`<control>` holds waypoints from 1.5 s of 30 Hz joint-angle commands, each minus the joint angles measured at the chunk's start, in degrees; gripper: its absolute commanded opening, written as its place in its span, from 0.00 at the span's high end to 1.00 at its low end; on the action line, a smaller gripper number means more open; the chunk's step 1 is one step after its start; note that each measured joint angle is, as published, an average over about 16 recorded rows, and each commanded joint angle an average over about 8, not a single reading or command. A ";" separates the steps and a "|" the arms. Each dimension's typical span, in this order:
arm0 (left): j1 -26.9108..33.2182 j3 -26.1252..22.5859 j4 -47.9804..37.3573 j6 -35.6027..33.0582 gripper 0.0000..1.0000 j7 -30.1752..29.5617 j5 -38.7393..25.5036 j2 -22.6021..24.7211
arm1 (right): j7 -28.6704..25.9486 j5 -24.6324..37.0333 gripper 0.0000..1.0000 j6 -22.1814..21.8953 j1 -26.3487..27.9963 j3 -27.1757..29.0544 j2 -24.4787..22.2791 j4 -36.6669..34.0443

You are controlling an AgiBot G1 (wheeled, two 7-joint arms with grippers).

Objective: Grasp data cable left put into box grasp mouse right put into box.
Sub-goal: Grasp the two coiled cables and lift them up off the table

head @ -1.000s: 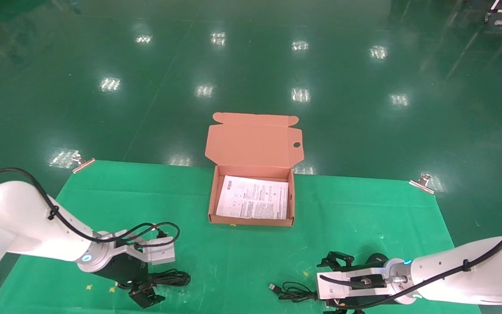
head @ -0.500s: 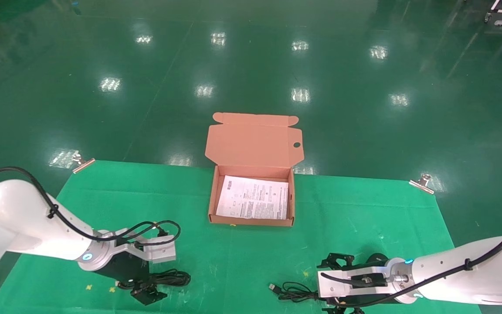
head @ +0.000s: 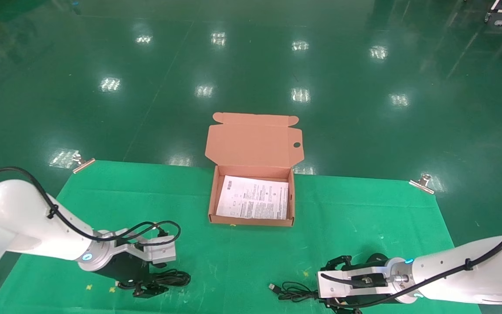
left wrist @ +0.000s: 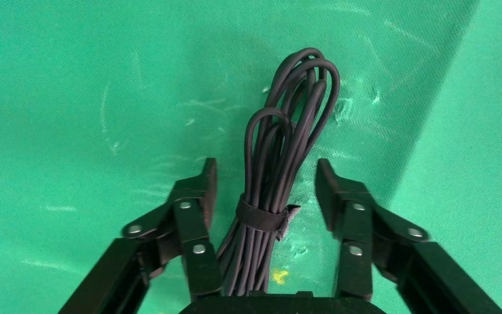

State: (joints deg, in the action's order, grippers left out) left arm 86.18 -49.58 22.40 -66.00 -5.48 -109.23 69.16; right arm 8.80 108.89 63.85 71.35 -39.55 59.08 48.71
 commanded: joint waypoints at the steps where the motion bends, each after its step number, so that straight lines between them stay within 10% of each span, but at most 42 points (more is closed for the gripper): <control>1: -0.01 -0.01 0.06 -0.02 1.00 -0.02 -0.01 -0.01 | 0.00 0.02 1.00 0.02 0.01 -0.01 -0.01 0.05; 32: 0.57 0.02 1.57 -0.11 1.00 0.30 -0.14 -0.77 | -0.64 -0.31 1.00 0.13 0.59 0.51 -0.84 0.49; 45: 4.71 -0.31 26.82 0.39 1.00 -8.08 -6.11 -8.07 | -7.52 -4.21 1.00 -2.33 9.28 8.24 -9.40 8.24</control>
State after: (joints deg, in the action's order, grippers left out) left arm 90.62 -49.79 48.71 -65.42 -13.85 -115.63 61.62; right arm 1.80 104.83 61.67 80.99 -31.73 50.77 56.35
